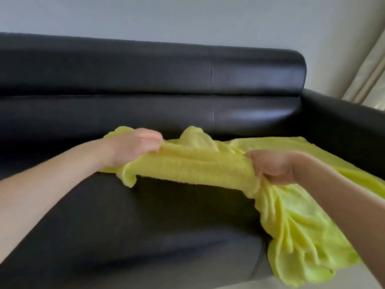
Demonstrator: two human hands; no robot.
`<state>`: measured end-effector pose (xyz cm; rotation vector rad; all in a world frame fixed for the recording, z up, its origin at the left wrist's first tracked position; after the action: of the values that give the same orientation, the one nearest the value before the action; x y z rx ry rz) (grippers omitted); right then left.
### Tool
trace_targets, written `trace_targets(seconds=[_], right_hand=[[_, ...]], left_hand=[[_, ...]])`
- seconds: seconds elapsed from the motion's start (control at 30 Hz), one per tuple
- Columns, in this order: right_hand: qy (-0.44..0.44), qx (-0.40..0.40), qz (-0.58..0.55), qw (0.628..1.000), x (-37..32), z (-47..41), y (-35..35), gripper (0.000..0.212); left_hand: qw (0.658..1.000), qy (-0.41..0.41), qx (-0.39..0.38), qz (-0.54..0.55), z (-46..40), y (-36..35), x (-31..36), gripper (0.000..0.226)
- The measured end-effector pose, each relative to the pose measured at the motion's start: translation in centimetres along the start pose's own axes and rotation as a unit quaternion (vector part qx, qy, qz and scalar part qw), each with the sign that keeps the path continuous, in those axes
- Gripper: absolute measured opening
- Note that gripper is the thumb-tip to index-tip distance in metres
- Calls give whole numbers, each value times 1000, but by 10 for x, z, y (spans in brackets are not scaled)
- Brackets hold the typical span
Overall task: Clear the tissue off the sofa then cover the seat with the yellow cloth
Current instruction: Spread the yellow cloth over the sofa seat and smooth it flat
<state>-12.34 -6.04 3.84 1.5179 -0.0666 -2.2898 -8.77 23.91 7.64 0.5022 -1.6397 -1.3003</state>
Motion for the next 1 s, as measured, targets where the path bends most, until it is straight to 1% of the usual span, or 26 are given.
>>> trace_targets(seconds=[0.03,0.07,0.1,0.13,0.17,0.2,0.23,0.27,0.3,0.33,0.37,0.4,0.43,0.5,0.53,0.57,0.63,0.67,0.7,0.77,0.8,0.83,0.87,0.9,0.93,1.0], right_hand=[[-72,-18,47,996,8,1,3,47],[-144,-30,122,982,18,1,2,48],[-209,-46,200,956,31,-2,-3,50],[-254,-64,262,929,41,-6,-14,47],[-267,-71,307,911,46,-13,-26,39],[-248,-56,331,909,47,-20,-38,29],[-201,-20,329,922,43,-29,-50,23],[-133,27,308,942,36,-37,-60,24],[-60,70,294,951,29,-45,-69,30],[5,104,317,943,23,-53,-79,41],[48,122,380,916,19,-60,-87,56],[62,125,460,877,18,-65,-95,68],[65,119,524,841,19,-69,-104,70],[79,110,576,806,19,-77,-115,48],[93,109,585,798,18,-79,-116,33],[105,108,596,788,16,-82,-117,22],[109,86,598,789,14,-87,-116,14],[102,68,566,816,12,-90,-116,11],[103,57,497,860,8,-91,-115,8],[114,30,263,958,-3,-87,-119,7],[112,-4,111,987,-8,-82,-122,11],[102,-51,-36,993,-13,-76,-125,14],[83,-98,-142,981,-15,-72,-128,16],[63,-145,-189,969,-16,-67,-134,16],[43,-180,-173,967,-14,-64,-143,14],[-17,-237,-16,971,-7,-62,-158,9]], left_hand=[[985,28,-147,-81,13,-4,1,21],[945,61,-284,-153,26,-13,0,19],[896,88,-404,-165,39,-29,-2,20],[862,99,-476,-140,48,-44,-5,20],[860,97,-489,-111,50,-57,-7,19],[895,85,-429,-91,40,-66,-17,16],[940,86,-315,-97,28,-69,-30,12],[972,92,-175,-126,15,-65,-46,15],[978,104,-64,-172,6,-61,-60,27],[964,124,-21,-235,-2,-62,-79,40],[947,132,-29,-291,-6,-69,-93,44],[936,127,-37,-325,-7,-76,-104,36],[936,108,-20,-335,-7,-83,-112,24],[956,49,118,-265,1,-76,-114,21],[962,40,191,-191,9,-63,-110,24],[965,45,232,-113,15,-47,-109,24],[965,56,251,-48,24,-22,-109,20],[967,54,239,-67,27,-16,-112,16],[971,57,208,-99,29,-14,-114,15],[974,83,112,-177,25,-30,-123,43],[972,84,63,-209,20,-47,-129,52],[968,73,40,-237,15,-64,-134,52],[965,56,44,-253,9,-80,-140,43],[965,34,69,-252,6,-90,-142,31],[966,13,106,-234,5,-96,-143,21],[976,2,143,-164,3,-93,-140,13]])
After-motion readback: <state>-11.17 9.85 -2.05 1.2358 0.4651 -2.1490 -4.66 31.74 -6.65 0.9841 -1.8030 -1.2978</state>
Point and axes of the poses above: each hand's wrist, its own z-axis away from the middle knuckle, its own y-axis out of the back of the hand, x = y × z, the point moved 2 cm from there along -z, towards the middle knuckle, and after that the axes turned 9 degrees about -z, right-handed, at the moved point
